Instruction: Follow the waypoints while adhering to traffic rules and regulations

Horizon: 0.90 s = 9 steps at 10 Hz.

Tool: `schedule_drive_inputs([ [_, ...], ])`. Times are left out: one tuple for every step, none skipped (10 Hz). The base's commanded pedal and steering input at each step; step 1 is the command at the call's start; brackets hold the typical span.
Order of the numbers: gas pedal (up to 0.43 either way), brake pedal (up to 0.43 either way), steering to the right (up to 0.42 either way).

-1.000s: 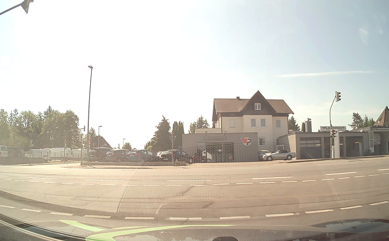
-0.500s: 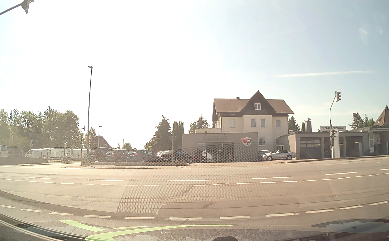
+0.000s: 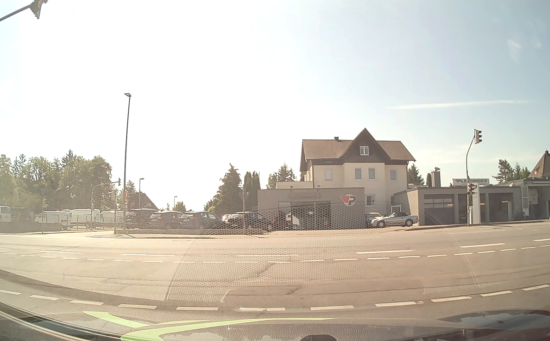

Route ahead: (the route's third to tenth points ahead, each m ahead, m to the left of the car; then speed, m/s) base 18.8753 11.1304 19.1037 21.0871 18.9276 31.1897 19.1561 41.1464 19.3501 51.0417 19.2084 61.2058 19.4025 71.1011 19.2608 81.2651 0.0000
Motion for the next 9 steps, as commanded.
schedule_drive_inputs([
  [0.0, 0.354, -0.002],
  [0.0, 0.354, -0.002],
  [0.0, 0.354, -0.002],
  [0.0, 0.354, -0.002],
  [0.0, 0.354, -0.002],
  [0.0, 0.354, -0.002],
  [0.0, 0.354, -0.002],
  [0.0, 0.354, -0.002],
  [0.0, 0.354, -0.002],
])
